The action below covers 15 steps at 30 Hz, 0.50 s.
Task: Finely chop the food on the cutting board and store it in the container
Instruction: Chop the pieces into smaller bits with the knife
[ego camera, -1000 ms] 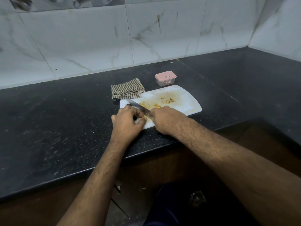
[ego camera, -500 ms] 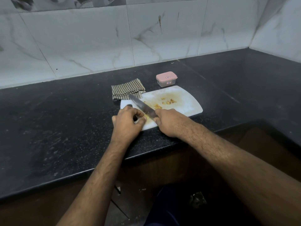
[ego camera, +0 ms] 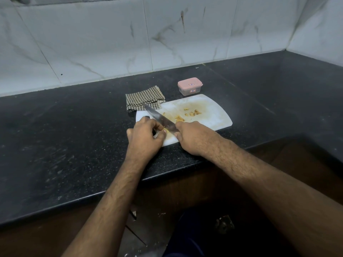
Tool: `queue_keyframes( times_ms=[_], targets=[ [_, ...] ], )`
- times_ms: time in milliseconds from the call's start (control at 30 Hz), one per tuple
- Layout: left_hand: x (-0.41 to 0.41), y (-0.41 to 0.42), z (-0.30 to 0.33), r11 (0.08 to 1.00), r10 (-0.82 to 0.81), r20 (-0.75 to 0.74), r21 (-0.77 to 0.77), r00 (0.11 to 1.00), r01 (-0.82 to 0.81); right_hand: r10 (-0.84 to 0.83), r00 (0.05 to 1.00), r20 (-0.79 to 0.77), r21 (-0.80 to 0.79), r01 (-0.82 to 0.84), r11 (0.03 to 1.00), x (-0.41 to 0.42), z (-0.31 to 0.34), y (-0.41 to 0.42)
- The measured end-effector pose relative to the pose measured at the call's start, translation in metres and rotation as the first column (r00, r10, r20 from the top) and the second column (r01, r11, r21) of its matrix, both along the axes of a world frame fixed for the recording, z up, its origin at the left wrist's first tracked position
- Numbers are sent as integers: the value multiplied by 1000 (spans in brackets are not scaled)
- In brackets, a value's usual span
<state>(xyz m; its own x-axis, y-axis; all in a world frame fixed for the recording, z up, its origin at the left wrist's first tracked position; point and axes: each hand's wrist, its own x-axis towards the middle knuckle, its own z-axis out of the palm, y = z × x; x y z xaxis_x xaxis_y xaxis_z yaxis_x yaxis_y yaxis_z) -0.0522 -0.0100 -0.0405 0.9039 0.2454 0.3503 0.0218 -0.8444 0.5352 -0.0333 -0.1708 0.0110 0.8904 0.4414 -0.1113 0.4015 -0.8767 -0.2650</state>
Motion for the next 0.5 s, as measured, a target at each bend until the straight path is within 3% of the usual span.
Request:
queue_keyframes(
  times_ms=[500],
  targets=[
    [3, 2, -4, 1000, -28, 4, 3, 1000, 28, -21, 1000, -21, -120, 18, 993, -8, 12, 18]
  ],
)
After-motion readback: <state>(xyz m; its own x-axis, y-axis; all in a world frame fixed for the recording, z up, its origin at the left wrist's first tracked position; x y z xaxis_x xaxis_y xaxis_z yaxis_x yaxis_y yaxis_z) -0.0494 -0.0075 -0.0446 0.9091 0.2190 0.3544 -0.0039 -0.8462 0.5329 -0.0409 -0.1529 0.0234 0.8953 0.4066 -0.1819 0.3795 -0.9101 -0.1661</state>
